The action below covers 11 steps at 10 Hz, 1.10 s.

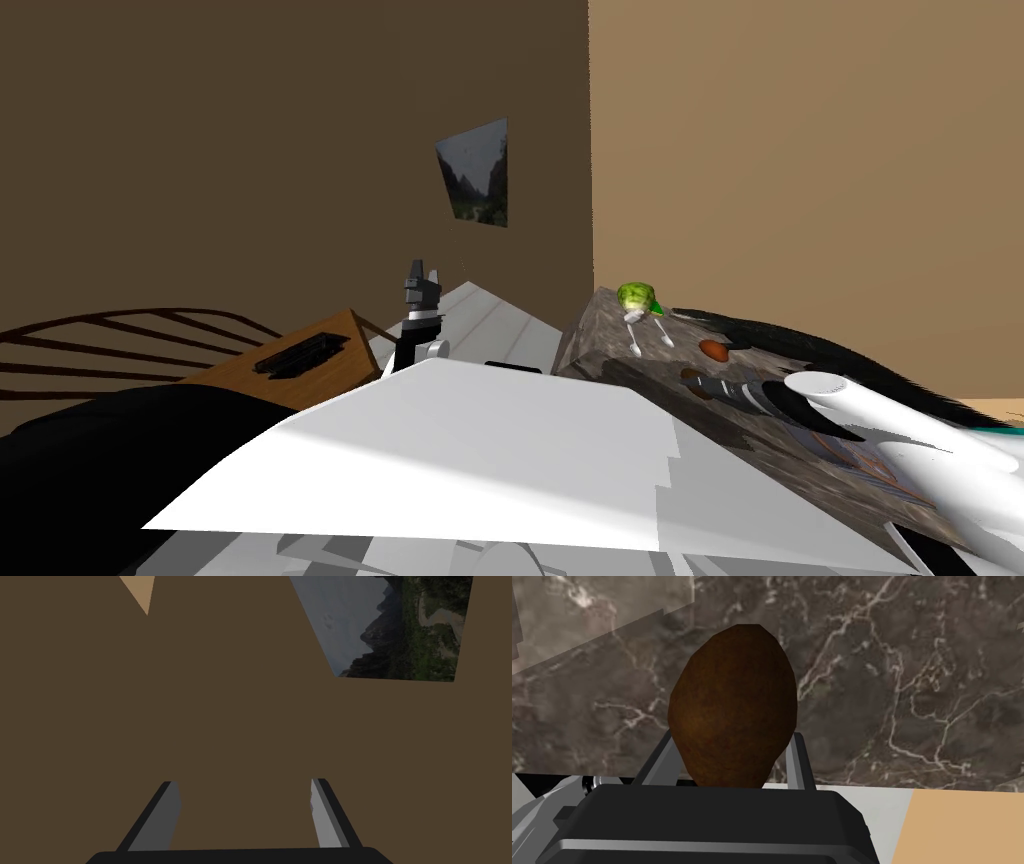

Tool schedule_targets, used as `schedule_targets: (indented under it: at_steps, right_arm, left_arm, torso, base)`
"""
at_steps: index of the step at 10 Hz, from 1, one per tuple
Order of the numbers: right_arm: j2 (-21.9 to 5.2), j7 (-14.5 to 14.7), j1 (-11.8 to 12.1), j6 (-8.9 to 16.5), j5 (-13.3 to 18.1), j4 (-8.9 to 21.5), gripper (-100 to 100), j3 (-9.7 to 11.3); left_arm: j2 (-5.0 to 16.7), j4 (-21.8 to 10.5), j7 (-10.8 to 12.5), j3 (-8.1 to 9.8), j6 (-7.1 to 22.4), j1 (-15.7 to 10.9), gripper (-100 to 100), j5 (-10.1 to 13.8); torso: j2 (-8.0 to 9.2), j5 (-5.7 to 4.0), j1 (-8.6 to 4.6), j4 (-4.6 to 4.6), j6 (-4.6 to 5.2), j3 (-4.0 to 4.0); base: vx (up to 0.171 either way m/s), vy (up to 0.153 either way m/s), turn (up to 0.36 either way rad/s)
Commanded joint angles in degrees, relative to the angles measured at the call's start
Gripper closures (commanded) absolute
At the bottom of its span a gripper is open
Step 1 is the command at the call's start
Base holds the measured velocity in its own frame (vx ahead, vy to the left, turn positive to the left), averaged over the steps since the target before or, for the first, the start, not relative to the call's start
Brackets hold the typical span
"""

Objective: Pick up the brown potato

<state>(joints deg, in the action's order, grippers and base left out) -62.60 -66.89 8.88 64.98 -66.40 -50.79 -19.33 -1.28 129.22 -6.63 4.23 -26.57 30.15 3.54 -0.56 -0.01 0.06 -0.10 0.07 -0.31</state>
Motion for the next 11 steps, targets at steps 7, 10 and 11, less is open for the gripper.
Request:
schedule_targets:
  at_steps: [7, 10, 11]
  right_arm:
    - [-2.86, 12.54, 3.21, -0.44, -8.94, 7.87, 100, -0.61]
    - [-3.69, 17.03, 4.16, -0.55, -11.54, 10.04, 100, -0.78]
    - [-3.69, 18.18, 4.16, -0.55, -11.54, 10.04, 100, -0.78]
  left_arm:
    - [0.00, 0.00, 0.00, 0.00, 0.00, -0.01, 0, 0.00]
    - [0.00, 0.00, 0.00, 0.00, 0.00, -0.02, 0, 0.00]
    - [0.00, 0.00, 0.00, 0.00, 0.00, -0.01, 0, 0.00]
  torso:
    - [0.19, 0.00, -0.03, 0.03, -0.06, 0.10]
    - [0.28, 0.03, -0.03, 0.06, -0.14, 0.15]
    - [0.24, 0.04, -0.04, 0.05, -0.03, 0.13]
  base:
    - [0.104, 0.032, -0.070]
    - [0.075, 0.028, -0.045]
    - [0.095, 0.033, -0.082]
